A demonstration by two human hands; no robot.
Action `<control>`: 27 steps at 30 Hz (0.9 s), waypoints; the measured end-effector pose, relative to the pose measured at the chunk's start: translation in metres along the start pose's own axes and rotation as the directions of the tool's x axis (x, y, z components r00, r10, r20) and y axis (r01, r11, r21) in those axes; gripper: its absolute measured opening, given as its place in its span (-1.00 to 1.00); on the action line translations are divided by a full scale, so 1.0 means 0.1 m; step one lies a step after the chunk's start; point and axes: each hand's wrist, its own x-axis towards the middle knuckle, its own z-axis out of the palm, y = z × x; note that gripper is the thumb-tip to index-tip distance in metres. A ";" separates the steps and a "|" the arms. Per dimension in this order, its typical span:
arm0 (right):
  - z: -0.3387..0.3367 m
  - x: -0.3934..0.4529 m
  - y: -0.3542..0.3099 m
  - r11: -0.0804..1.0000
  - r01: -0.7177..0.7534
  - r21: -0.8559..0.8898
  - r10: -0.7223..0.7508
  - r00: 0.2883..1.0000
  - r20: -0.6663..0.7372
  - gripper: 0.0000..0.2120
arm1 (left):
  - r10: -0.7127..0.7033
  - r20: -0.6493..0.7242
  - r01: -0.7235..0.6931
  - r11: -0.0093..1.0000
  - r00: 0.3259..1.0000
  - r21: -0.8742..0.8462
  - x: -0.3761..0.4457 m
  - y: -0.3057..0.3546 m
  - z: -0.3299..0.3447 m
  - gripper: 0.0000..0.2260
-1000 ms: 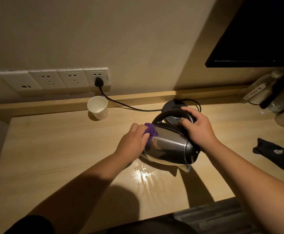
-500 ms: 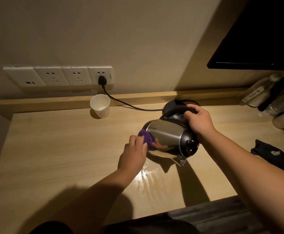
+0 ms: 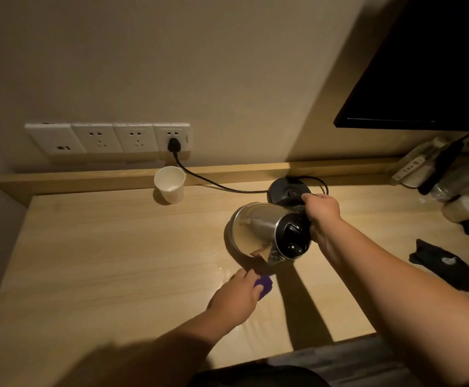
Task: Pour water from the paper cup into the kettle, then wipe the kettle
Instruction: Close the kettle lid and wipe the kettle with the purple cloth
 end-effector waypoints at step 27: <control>-0.13 -0.20 -0.16 0.909 -0.415 -0.037 0.411 0.880 0.239 -0.71 | -0.177 -0.208 0.092 0.927 0.962 -0.363 -0.07 -0.40 -1.10 -0.87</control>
